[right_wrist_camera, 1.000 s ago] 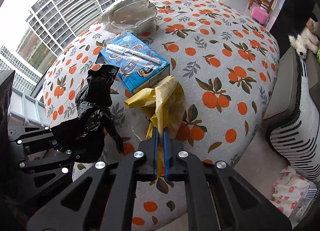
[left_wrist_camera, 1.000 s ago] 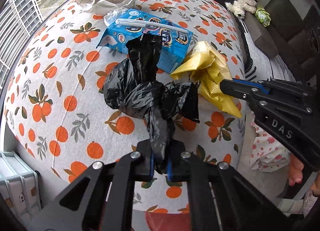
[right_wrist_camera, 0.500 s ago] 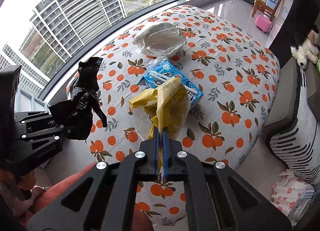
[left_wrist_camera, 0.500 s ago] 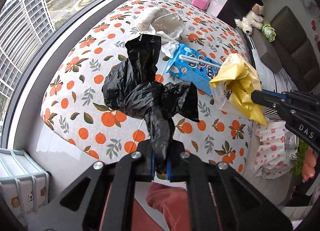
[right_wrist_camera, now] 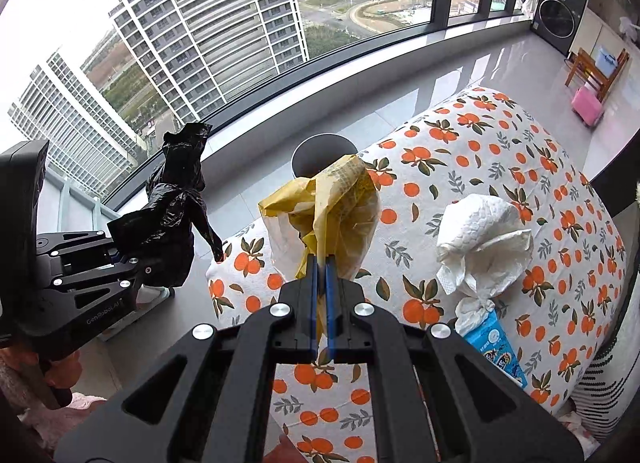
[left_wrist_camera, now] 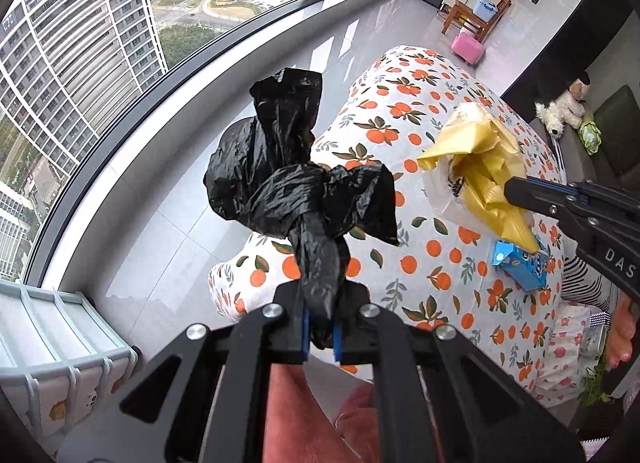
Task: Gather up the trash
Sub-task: 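Carry the black bag and yellow bag over the grey bin, then open both tools to drop the black and yellow bags into the bin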
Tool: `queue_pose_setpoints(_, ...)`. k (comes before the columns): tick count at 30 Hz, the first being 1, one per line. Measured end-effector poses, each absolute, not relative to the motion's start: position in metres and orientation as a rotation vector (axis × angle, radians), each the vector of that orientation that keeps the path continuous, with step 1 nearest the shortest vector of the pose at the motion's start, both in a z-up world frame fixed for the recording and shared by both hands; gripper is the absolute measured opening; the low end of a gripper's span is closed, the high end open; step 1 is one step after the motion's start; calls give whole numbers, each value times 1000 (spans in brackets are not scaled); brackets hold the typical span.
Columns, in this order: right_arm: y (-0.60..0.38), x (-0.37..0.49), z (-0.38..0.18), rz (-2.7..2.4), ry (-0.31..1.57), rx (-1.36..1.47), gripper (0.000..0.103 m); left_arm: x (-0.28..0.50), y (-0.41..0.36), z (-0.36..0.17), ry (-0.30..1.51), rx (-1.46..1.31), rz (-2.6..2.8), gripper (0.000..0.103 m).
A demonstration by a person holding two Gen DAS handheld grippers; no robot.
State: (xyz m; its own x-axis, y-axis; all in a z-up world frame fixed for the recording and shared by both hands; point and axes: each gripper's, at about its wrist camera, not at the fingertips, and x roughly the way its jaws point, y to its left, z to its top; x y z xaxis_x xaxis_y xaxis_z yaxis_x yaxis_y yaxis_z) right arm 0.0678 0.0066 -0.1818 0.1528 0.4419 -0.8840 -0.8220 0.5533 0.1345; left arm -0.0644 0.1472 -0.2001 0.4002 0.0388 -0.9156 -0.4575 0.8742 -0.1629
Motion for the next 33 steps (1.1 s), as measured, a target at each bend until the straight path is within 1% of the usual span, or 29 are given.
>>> queue_pose_setpoints(5,103,92,-206,977,1089,-420,3,-44,233,-224,1136,-435,373,8)
queue_pose_setpoints(10,190,127,-251,964,1103,-420,3,-13,309,-260,1144,-457,400,8)
queue_pose_setpoints(17,278,186,-319,900,1118,-398,3,32,378,-315,1145,-475,405,8)
queue_pose_setpoints(18,289,192,-328,888,1114,-401,4,37,384,-323,1148,-476,400,8)
queue_pose_setpoints(20,306,205,-344,861,1111,-413,12,47,393,-338,1157,-471,388,8)
queue_pose_setpoints(22,320,215,-357,846,1108,-417,28,56,399,-354,1167,-460,374,8)
queue_pose_setpoints(23,324,219,-362,839,1105,-419,30,60,401,-362,1173,-455,366,8)
queue_pose_setpoints(24,328,222,-367,840,1105,-418,32,65,403,-369,1178,-450,359,8)
queue_pose_setpoints(28,331,225,-377,825,1115,-409,32,84,408,-393,1188,-436,322,8)
queue_pose_setpoints(33,322,222,-365,810,1122,-394,32,121,409,-415,1183,-409,277,9)
